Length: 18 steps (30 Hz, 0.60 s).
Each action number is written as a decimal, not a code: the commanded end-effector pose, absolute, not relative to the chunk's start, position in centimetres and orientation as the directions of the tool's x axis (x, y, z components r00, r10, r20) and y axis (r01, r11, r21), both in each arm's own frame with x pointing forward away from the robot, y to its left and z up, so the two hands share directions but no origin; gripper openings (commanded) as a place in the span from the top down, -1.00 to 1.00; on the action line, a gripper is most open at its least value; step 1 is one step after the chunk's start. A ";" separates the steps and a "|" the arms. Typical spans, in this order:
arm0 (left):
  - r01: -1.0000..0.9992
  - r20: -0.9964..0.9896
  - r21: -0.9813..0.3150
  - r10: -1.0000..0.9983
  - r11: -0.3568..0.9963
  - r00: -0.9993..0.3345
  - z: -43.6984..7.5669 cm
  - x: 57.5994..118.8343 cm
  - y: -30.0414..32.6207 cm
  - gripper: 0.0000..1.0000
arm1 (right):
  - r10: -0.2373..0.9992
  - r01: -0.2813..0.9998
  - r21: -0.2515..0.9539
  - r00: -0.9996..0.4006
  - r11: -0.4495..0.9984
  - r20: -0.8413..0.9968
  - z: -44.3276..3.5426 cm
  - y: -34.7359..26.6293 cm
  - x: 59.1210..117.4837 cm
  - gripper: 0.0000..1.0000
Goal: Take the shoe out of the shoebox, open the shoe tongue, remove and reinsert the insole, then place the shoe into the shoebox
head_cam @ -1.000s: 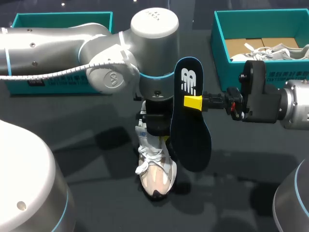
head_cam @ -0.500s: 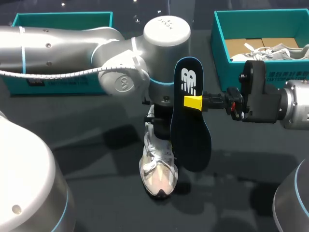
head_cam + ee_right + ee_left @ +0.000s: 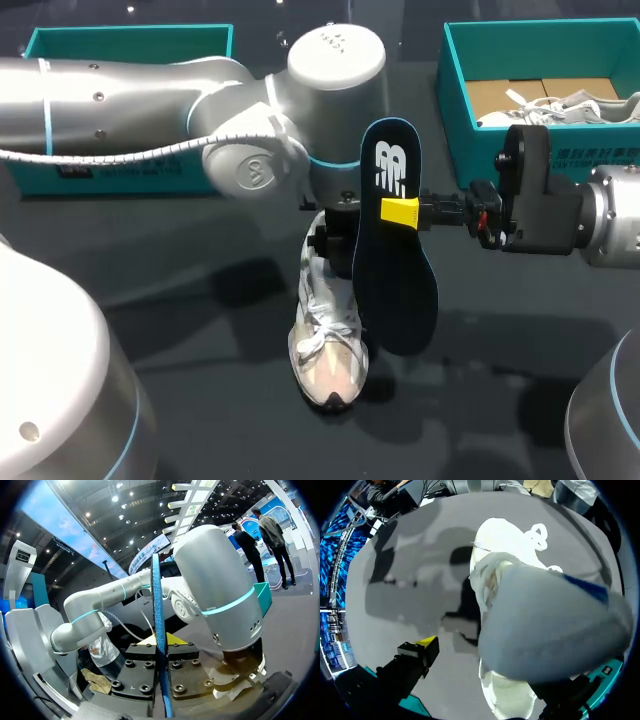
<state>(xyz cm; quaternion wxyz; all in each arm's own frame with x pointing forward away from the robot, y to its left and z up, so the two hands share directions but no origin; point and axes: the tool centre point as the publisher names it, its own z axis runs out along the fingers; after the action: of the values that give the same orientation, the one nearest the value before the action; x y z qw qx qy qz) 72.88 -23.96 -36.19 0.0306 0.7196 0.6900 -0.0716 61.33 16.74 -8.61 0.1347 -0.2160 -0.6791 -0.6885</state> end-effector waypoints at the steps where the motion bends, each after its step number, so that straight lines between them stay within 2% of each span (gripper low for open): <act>1: 0.999 -0.235 -0.033 0.972 -0.020 0.012 -33.8 73.3 -22.3 -1.00 | 0.111 0.480 0.876 -0.870 -0.041 0.481 -8.6 16.8 61.2 1.00; 9: 0.997 -0.443 -0.012 0.893 0.075 -0.072 -28.7 75.1 -22.0 -1.00 | 0.111 0.480 0.876 -0.870 -0.041 0.481 -8.6 16.8 61.2 1.00; 13: 0.992 -0.612 -0.015 0.783 0.127 -0.110 -26.1 75.6 -22.1 -1.00 | 0.111 0.480 0.876 -0.870 -0.041 0.481 -8.6 16.8 61.2 1.00; 18: 0.992 -0.612 -0.015 0.783 0.127 -0.110 -26.1 75.6 -22.1 -1.00 | 0.111 0.480 0.876 -0.870 -0.041 0.481 -8.6 16.8 61.2 1.00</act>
<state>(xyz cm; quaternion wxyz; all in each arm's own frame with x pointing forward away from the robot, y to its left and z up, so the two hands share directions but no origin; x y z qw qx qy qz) 76.23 -23.30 -26.19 0.1872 0.6361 0.7269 -0.1787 61.33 16.74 -8.61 0.1347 -0.2160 -0.6791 -0.6885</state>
